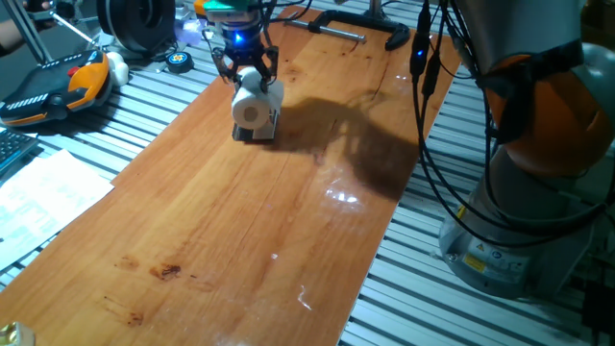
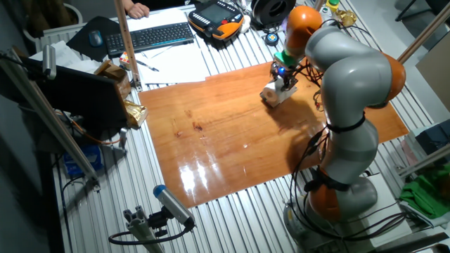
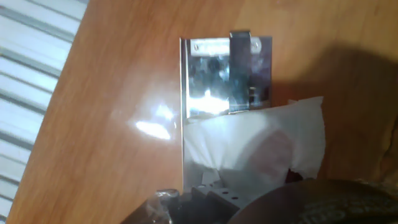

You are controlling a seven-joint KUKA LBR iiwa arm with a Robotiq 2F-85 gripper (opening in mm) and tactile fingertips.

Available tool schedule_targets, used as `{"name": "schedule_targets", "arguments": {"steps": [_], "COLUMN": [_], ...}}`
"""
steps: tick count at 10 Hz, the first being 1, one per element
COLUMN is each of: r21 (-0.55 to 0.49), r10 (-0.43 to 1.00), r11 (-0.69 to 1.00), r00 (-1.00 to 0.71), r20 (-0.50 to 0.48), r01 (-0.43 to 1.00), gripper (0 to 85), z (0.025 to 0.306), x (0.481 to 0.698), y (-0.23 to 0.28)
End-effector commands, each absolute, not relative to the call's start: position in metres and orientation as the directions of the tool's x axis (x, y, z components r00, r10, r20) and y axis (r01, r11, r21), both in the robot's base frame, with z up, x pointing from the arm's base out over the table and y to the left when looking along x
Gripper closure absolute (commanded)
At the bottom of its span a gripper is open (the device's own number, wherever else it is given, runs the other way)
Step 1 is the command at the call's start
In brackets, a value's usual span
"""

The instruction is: Take the roll of paper down from the shelf

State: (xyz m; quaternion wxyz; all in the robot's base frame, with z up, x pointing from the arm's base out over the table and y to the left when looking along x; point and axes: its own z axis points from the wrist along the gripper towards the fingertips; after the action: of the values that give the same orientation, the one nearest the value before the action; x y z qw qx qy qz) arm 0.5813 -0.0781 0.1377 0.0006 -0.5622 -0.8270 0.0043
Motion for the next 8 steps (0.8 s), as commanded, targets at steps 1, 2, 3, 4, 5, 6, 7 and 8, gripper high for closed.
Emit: {"name": "schedule_targets", "arguments": {"steps": [1,2,3,4,5,6,7,8], "r21": [-0.008,-0.005,-0.001,0.004,0.008,0.012,0.016,0.019], "r10": [0.936,0.941,0.944,0.944,0.944,0.943,0.941,0.941], "r11": [0.353,0.339,0.329,0.329,0.330,0.333,0.337,0.339], "r00": [-0.353,-0.339,-0.329,-0.329,-0.330,-0.333,-0.337,-0.339], "r20": [-0.005,-0.006,-0.008,-0.008,-0.007,0.001,0.006,0.015], "r01": [0.936,0.941,0.944,0.944,0.944,0.943,0.941,0.941], "gripper": [84.3,84.3,84.3,84.3,84.3,84.3,84.3,84.3], "z": [0.138,0.139,0.139,0.136,0.135,0.133,0.130,0.128], "x": [0.578,0.574,0.571,0.567,0.566,0.566,0.567,0.567], "y": [-0.069,-0.060,-0.054,-0.052,-0.051,-0.051,-0.051,-0.050]}}
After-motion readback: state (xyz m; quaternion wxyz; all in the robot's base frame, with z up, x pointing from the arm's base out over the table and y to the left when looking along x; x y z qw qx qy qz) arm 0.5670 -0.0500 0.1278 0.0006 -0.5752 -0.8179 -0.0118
